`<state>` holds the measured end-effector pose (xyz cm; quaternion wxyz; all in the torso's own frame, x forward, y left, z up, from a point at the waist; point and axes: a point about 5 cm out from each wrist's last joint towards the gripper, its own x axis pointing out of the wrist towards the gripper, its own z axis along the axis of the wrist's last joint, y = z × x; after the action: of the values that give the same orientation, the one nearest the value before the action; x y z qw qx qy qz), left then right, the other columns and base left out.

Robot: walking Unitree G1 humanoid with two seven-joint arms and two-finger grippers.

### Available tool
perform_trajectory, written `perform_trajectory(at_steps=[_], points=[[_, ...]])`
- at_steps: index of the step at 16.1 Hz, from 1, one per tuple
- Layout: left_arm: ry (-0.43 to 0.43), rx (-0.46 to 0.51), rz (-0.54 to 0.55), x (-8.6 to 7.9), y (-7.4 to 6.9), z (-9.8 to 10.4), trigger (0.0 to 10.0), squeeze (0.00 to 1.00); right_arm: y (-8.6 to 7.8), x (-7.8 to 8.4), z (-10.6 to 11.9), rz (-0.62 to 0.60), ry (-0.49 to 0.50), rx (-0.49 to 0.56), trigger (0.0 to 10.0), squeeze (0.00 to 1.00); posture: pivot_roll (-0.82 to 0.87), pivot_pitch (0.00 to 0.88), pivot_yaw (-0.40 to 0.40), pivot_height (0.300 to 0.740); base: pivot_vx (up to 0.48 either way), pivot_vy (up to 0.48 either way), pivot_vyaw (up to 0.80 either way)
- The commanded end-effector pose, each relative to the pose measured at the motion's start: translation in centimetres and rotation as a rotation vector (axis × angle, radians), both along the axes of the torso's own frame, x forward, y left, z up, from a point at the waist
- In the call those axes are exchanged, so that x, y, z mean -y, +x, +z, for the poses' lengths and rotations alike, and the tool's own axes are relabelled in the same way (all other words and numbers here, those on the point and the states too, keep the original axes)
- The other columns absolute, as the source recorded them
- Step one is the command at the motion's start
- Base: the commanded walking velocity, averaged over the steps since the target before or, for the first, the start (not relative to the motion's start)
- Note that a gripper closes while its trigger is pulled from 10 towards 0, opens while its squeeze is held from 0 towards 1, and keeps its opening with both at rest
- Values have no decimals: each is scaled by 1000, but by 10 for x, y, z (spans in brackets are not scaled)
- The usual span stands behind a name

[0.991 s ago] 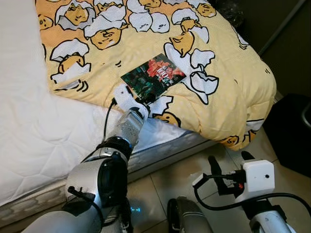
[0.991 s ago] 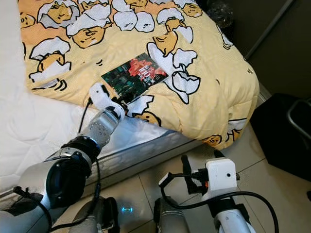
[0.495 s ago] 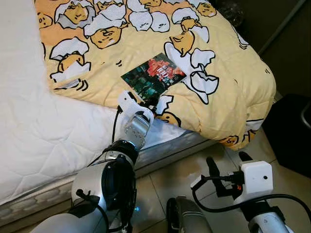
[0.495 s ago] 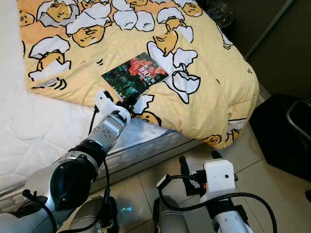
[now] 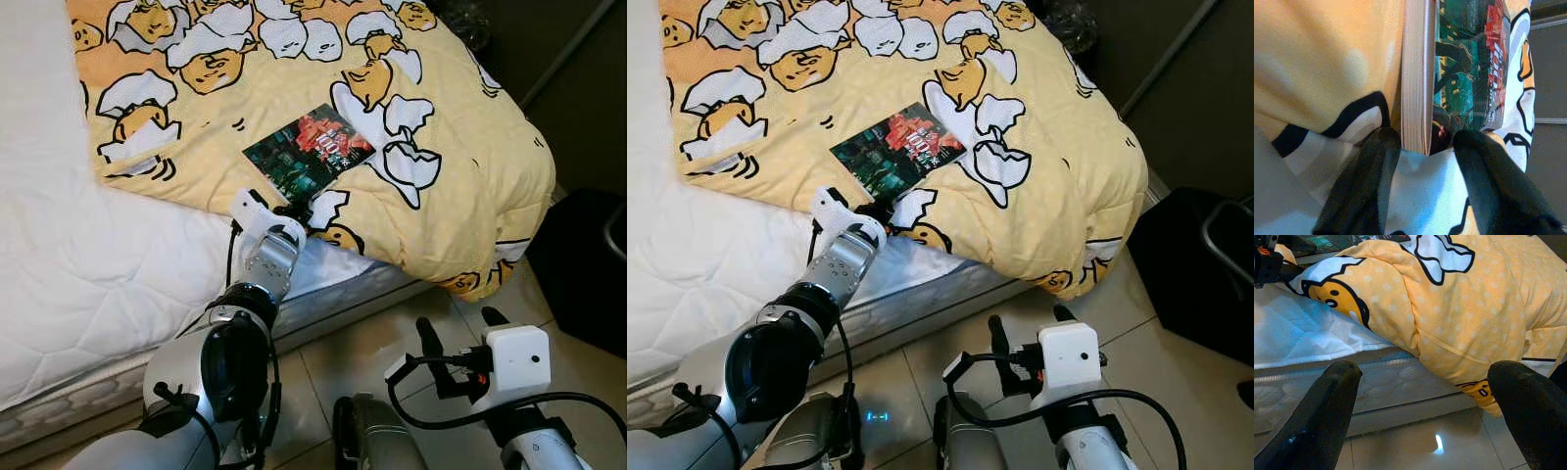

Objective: Clean up the room

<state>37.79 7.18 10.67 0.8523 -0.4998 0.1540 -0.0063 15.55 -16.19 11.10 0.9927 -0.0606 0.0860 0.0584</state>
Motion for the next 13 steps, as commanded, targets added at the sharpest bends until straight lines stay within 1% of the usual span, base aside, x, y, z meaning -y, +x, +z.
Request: perform_trajectory(at_steps=[1,3,5,8,10,13], points=[[-24,-71,-12,8,-10,-16,0,0,-4,3,2,0,-21,-10,10000,0,-334,272,-112,695,0,0,0],[-34,-74,-2,7,-10,-16,0,0,-4,3,2,1,-21,-10,10000,0,-333,269,-114,695,0,0,0],[-59,-71,39,-2,-7,-15,0,0,-2,3,1,0,-20,-7,10000,0,-327,265,-110,695,0,0,0],[-126,-31,96,-14,-1,-6,0,0,2,1,0,0,-11,-2,10000,0,-310,260,-111,695,0,0,0],[-181,-4,126,-18,3,0,0,0,5,0,0,7,-8,1,10000,0,-310,258,-114,695,0,0,0],[-194,51,129,-23,8,10,0,0,8,1,0,6,-7,9,10000,0,-301,246,-108,695,0,0,0]])
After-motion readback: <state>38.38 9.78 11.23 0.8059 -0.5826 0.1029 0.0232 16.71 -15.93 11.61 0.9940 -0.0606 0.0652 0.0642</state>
